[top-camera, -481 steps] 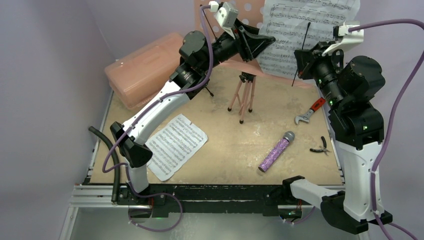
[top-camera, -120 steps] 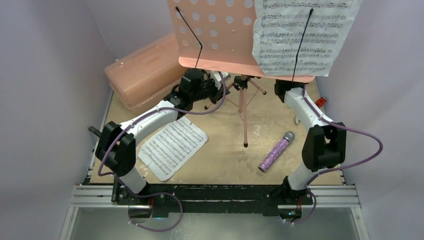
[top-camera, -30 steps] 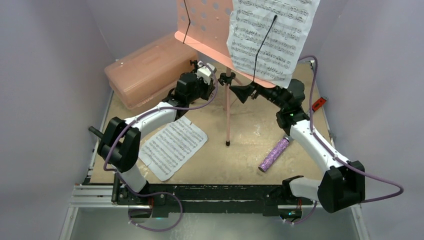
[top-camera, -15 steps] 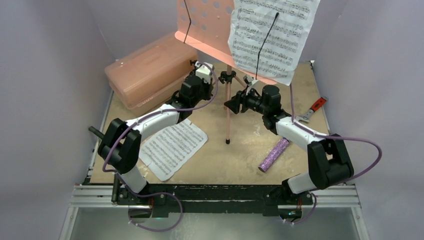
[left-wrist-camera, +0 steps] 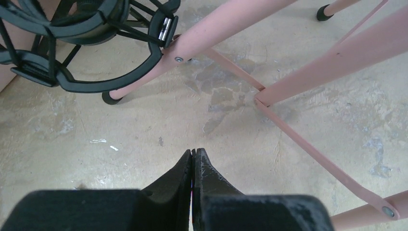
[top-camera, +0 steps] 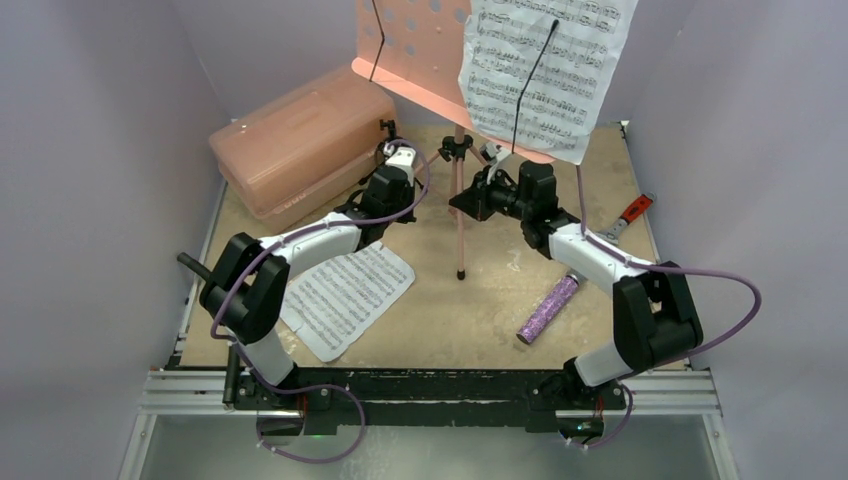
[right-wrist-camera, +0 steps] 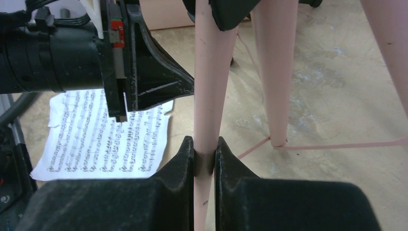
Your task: Set up the instrument practice props
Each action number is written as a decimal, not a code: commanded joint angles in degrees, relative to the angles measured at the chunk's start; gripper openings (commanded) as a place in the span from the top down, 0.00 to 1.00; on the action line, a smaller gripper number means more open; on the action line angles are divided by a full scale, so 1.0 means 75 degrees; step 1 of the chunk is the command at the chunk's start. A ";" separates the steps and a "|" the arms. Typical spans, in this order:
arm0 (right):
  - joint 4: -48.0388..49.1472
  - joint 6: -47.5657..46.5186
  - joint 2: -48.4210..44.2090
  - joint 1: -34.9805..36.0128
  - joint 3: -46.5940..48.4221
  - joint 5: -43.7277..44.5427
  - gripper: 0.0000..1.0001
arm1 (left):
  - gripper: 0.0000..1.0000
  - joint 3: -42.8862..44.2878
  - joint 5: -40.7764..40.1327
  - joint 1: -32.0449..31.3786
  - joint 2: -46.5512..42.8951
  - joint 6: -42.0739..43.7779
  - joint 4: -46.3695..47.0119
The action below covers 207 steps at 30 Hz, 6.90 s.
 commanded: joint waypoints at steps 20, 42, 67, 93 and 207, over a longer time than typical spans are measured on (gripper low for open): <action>-0.2399 -0.2656 -0.0378 -0.0771 0.1166 -0.0914 1.00 | 0.59 0.0897 0.1783 0.0037 -0.0065 0.4108 0.1246; -0.2970 -0.3046 -0.0321 -0.1135 0.1596 -0.1521 1.00 | 1.00 0.1193 0.3057 0.0258 0.1012 0.5280 0.3023; -0.3556 -0.2954 -0.0256 -0.1296 0.2178 -0.1505 0.60 | 0.85 0.0622 0.1794 0.0270 0.0476 0.5207 0.2424; -0.2020 -0.0639 -0.3037 -0.1297 -0.1369 -0.0212 0.02 | 0.01 -0.1498 0.0212 0.0261 -0.3676 0.2167 -0.1324; -0.2055 0.3106 -0.8184 -0.0677 -0.2977 -0.0171 0.02 | 1.00 -0.2543 0.6886 0.0369 -0.6490 -0.1888 0.1566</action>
